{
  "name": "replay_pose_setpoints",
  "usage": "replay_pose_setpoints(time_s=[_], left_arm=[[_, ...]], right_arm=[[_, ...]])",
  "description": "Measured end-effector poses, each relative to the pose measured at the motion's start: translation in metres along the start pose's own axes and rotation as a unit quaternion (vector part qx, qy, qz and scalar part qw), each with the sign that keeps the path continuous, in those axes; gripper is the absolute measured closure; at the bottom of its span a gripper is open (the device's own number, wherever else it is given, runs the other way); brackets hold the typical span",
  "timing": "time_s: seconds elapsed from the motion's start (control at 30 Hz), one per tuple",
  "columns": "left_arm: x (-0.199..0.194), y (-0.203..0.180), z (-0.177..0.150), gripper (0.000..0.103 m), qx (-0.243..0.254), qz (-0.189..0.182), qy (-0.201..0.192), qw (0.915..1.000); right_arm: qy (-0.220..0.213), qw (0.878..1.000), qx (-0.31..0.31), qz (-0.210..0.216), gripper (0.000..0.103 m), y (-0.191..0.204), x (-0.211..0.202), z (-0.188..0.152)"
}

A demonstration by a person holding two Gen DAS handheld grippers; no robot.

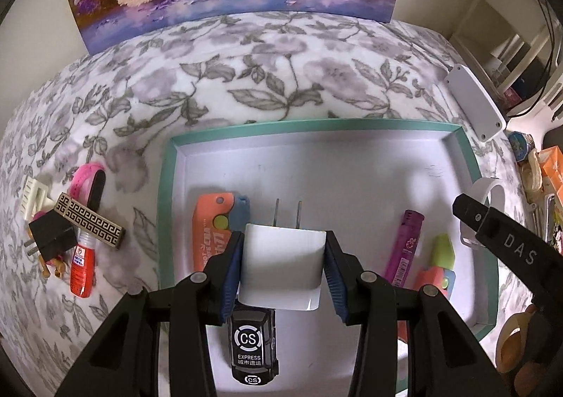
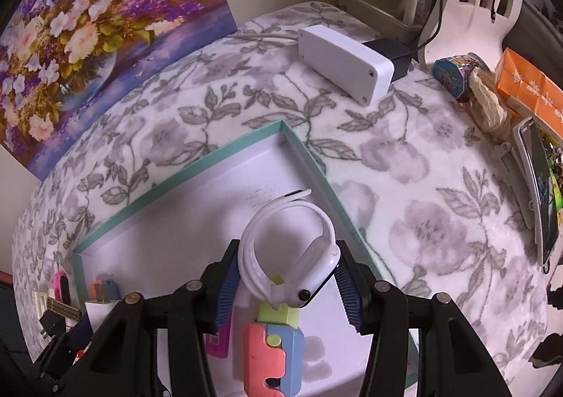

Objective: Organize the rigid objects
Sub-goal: 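Carry both items into the white tray and open both grippers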

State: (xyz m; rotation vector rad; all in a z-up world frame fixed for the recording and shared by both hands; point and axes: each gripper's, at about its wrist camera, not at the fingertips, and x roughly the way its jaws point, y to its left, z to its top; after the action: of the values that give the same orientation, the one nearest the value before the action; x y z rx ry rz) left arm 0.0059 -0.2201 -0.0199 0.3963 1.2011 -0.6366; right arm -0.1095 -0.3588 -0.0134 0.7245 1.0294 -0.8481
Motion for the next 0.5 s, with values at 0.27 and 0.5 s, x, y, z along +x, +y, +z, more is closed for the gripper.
replay_pose_setpoints(time_s=[0.27, 0.5], left_arm=[[0.003, 0.002, -0.004, 0.057, 0.008, 0.004, 0.003, 1.0000], [0.003, 0.000, -0.005, 0.057, 0.013, 0.001, 0.005, 0.9999]], right_arm=[[0.011, 1.000, -0.020, -0.012, 0.049, 0.009, 0.011, -0.007], [0.020, 0.999, -0.021, -0.016, 0.048, 0.008, 0.018, -0.009]])
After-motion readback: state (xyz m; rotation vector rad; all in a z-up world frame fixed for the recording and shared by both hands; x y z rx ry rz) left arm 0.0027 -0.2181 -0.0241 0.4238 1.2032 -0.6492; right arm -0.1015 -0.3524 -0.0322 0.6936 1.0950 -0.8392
